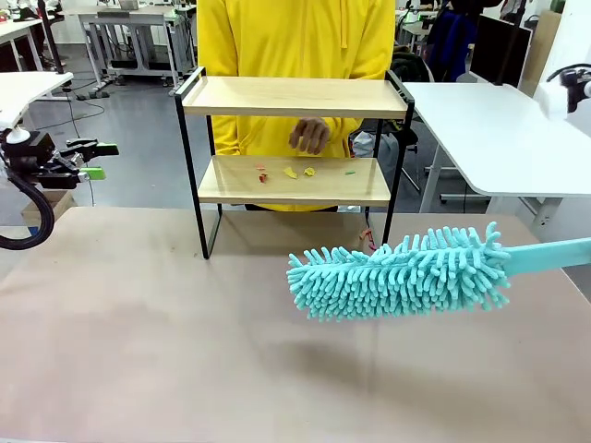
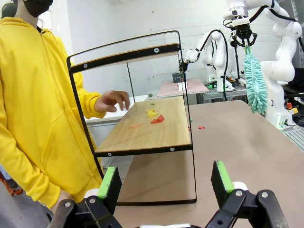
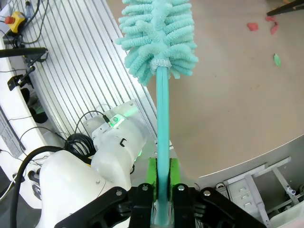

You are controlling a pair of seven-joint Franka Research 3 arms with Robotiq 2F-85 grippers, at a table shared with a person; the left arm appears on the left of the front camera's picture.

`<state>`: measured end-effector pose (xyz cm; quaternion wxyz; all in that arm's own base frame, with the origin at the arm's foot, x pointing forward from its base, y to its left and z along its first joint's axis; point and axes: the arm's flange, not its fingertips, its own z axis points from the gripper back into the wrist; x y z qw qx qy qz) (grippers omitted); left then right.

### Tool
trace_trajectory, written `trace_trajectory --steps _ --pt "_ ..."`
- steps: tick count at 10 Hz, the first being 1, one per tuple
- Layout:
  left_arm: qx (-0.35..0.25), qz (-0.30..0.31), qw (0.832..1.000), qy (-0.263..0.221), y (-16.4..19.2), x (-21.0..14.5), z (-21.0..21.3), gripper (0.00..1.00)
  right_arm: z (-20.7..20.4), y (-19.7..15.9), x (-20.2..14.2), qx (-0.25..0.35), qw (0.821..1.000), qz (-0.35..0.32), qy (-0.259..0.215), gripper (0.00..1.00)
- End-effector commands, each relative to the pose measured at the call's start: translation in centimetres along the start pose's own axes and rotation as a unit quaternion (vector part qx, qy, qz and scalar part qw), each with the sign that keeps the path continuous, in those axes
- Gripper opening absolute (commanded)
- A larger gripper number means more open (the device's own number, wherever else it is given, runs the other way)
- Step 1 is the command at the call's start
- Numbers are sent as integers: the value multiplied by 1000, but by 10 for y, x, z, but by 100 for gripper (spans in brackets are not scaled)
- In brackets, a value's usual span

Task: Clean the shelf.
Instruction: Clean the specific section of the Shelf indicated by the human with the Duster.

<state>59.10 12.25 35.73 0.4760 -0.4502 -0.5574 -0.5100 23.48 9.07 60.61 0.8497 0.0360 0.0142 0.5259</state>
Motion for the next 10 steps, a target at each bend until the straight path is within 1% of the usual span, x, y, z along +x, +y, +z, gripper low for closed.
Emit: trace_trajectory --steps 1,10 --pt "1 -2 1000 -1 -2 3 0 100 -1 0 -3 4 1000 -2 -9 13" --pt "1 -2 1000 -1 -2 3 0 100 -1 0 -3 4 1000 -2 -9 13"
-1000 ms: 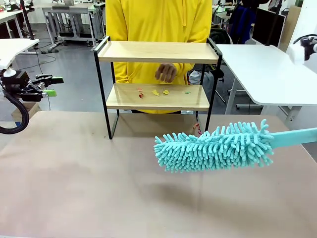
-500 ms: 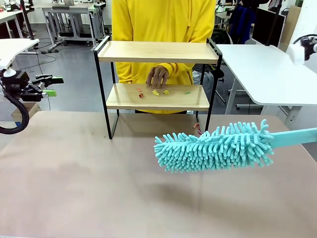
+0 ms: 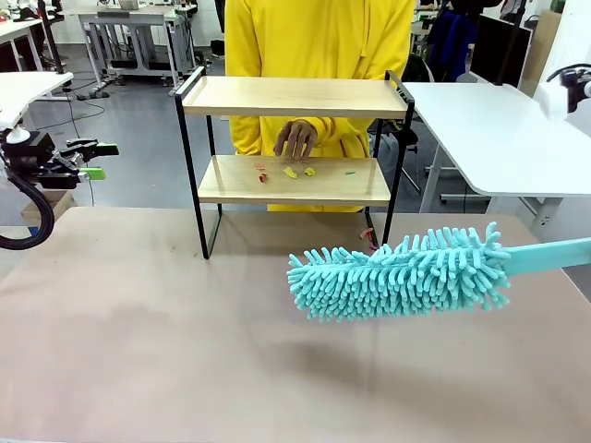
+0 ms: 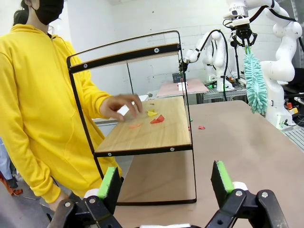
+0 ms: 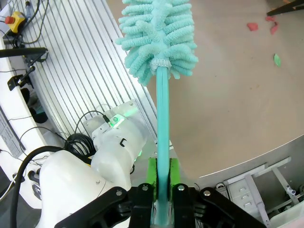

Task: Clean the shelf.
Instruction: Clean the specific section of the Shelf indicated by the human with the Duster.

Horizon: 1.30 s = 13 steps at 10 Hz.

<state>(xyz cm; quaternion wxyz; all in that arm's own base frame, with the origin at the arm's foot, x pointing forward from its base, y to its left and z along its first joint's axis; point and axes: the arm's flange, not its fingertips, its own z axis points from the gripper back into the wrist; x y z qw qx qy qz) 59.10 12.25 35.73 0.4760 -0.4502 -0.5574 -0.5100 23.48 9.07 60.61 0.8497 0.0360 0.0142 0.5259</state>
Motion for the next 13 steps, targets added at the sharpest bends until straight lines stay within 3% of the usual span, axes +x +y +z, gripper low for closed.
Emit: trace_trajectory --steps 1,13 --pt "1 -2 1000 -1 -2 3 0 100 -1 0 -3 4 1000 -2 -9 13" --pt "1 -2 1000 -1 -2 3 0 100 -1 0 -3 4 1000 -2 -9 13"
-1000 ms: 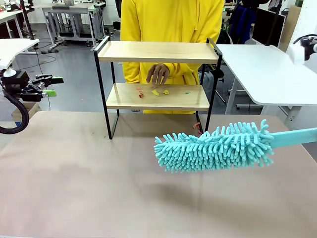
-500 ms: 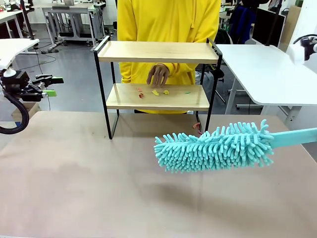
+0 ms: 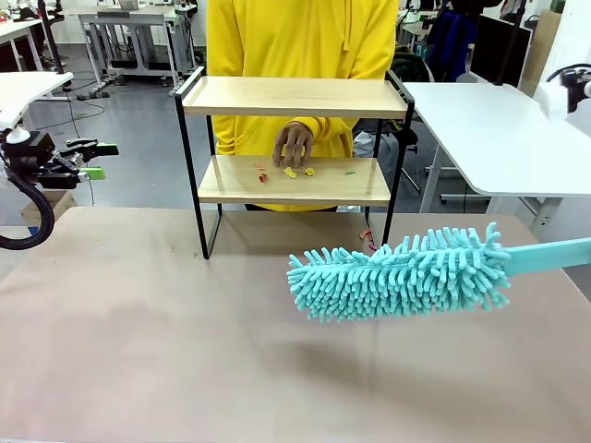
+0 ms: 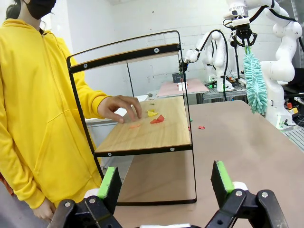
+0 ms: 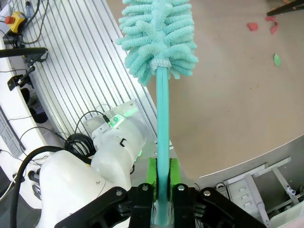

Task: Clean the shelf.
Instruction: Clean the specific section of the Shelf indicated by the human with the Duster.

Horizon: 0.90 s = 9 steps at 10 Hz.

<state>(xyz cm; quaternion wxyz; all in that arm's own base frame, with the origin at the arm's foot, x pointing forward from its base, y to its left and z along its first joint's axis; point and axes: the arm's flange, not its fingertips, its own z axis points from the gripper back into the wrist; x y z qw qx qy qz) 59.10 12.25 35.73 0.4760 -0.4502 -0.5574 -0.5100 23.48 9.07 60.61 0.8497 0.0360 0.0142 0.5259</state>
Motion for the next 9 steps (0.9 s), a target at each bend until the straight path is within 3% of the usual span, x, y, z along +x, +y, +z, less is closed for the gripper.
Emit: trace_trajectory --steps 1,4,9 --pt "1 -2 1000 -1 -2 3 0 100 -1 0 -3 4 1000 -2 -9 13" --pt "1 -2 1000 -1 -2 3 0 100 0 0 0 0 1000 0 0 13" --pt "1 -2 1000 -1 -2 3 0 100 10 57 96 -39 984 -135 -113 13"
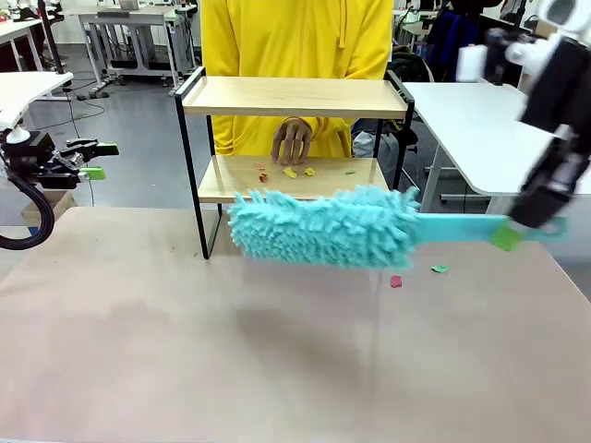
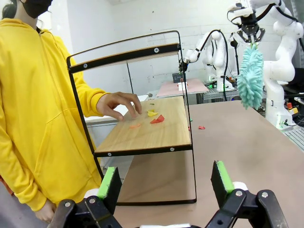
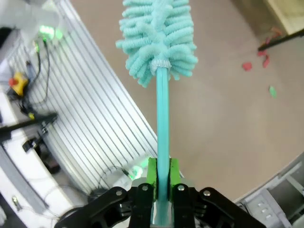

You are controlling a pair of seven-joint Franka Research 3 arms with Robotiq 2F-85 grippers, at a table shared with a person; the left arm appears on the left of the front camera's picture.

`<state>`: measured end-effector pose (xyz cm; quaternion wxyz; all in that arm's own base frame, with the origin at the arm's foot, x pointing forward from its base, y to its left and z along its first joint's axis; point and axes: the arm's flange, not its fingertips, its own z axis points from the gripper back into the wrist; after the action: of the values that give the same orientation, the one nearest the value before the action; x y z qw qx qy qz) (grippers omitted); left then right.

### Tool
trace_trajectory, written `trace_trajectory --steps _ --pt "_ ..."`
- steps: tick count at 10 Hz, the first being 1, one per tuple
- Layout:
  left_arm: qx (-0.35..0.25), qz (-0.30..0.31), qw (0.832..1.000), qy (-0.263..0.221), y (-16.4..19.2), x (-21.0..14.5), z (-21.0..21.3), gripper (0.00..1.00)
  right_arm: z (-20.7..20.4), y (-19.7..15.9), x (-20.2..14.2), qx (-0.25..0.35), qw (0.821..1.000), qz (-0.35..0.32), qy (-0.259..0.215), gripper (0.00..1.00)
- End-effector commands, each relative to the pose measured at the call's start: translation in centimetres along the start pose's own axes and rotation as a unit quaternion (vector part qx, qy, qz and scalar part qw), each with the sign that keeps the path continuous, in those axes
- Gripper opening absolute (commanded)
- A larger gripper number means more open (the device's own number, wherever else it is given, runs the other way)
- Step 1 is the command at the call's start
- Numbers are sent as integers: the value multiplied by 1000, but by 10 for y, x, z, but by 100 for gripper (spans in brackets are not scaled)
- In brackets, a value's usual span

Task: Clean the shelf.
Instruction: Clean the specific section of the Shelf indicated by the human with the Duster.

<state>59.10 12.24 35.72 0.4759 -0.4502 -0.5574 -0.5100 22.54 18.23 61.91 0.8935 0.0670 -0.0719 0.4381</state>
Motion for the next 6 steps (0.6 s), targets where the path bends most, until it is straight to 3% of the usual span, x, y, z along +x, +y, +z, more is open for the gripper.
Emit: trace_trajectory --steps 1,4,5,6 --pt "1 -2 1000 -1 -2 3 0 100 -7 28 37 -43 994 -93 -30 13" --pt "1 -2 1000 -1 -2 3 0 100 -36 59 87 -99 974 -191 -67 13" --pt "1 -2 1000 -1 -2 3 0 100 -40 62 93 -82 968 -220 -86 13" --pt "1 -2 1000 -1 -2 3 0 100 -32 59 71 -74 983 -157 -61 13"
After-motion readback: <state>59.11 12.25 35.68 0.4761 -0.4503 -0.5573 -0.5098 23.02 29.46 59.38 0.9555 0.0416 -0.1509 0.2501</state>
